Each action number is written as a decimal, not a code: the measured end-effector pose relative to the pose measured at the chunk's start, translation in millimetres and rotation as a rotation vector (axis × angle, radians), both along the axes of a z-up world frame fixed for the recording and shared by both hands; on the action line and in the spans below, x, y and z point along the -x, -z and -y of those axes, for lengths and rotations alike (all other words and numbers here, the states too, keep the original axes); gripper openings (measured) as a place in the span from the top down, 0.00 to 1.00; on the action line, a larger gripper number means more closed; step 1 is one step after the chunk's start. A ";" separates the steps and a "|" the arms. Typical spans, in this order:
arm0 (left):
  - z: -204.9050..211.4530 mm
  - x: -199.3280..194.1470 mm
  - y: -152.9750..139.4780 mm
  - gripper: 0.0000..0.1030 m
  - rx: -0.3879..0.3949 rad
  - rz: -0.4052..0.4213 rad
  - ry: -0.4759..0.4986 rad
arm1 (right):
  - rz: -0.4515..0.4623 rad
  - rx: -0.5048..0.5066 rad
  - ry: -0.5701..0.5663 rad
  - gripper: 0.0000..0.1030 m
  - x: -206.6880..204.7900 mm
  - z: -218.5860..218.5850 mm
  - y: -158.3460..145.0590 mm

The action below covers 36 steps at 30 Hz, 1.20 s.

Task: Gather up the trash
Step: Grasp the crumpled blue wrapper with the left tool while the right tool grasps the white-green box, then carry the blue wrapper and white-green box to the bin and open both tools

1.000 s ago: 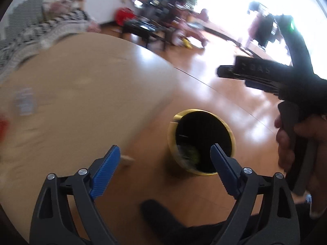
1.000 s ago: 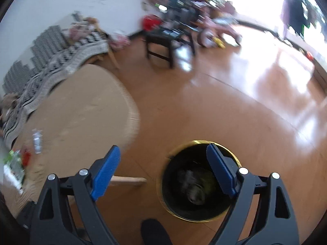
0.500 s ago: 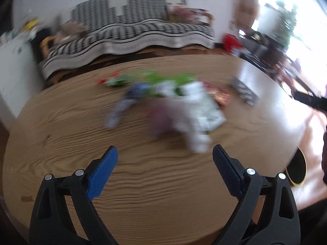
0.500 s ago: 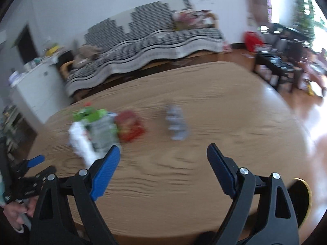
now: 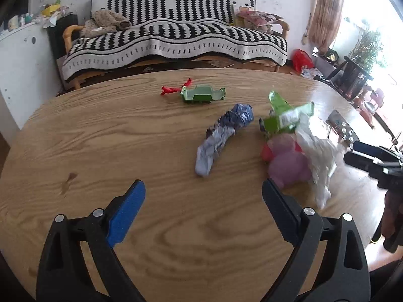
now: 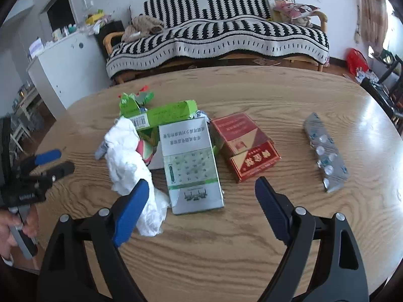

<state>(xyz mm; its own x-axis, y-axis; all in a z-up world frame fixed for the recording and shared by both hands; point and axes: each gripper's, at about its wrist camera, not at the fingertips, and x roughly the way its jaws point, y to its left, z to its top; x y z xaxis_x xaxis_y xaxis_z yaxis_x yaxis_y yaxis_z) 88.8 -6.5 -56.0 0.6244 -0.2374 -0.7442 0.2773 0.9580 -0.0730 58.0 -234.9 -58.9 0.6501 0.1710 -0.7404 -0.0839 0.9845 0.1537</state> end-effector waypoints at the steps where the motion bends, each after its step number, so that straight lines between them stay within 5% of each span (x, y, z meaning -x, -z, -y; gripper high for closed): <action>1: 1.8 -5.7 3.7 0.12 0.001 -0.006 0.005 | -0.005 0.006 -0.005 0.19 -4.5 -1.7 3.5; 11: 28.9 -56.6 35.0 0.12 -0.029 -0.041 0.028 | -0.012 0.032 -0.057 0.19 -38.5 -24.3 25.8; 16: 32.7 -67.4 41.5 0.22 -0.048 -0.050 0.032 | -0.032 0.057 -0.065 0.26 -43.6 -30.9 31.6; 19: 36.1 -68.4 42.5 0.38 -0.087 -0.038 0.029 | -0.070 0.049 -0.066 0.46 -49.4 -30.0 39.6; 21: 38.7 -65.7 41.8 0.71 -0.109 -0.022 0.038 | -0.074 0.052 -0.067 0.47 -49.6 -29.5 40.7; 23: 39.6 -63.4 40.5 0.80 -0.116 -0.018 0.044 | -0.065 0.057 -0.064 0.47 -47.4 -28.1 35.9; 36: 15.3 -17.8 2.0 0.82 -0.106 -0.002 -0.043 | 0.018 0.028 -0.003 0.47 0.4 10.2 -14.9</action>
<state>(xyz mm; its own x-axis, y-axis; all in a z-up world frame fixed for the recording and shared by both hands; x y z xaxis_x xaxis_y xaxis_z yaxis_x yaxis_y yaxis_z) 106.7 -21.8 -58.0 0.6307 -0.1305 -0.7650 0.2359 0.9713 0.0288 57.5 -245.1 -44.0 0.6626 0.1522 -0.7333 -0.0891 0.9882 0.1246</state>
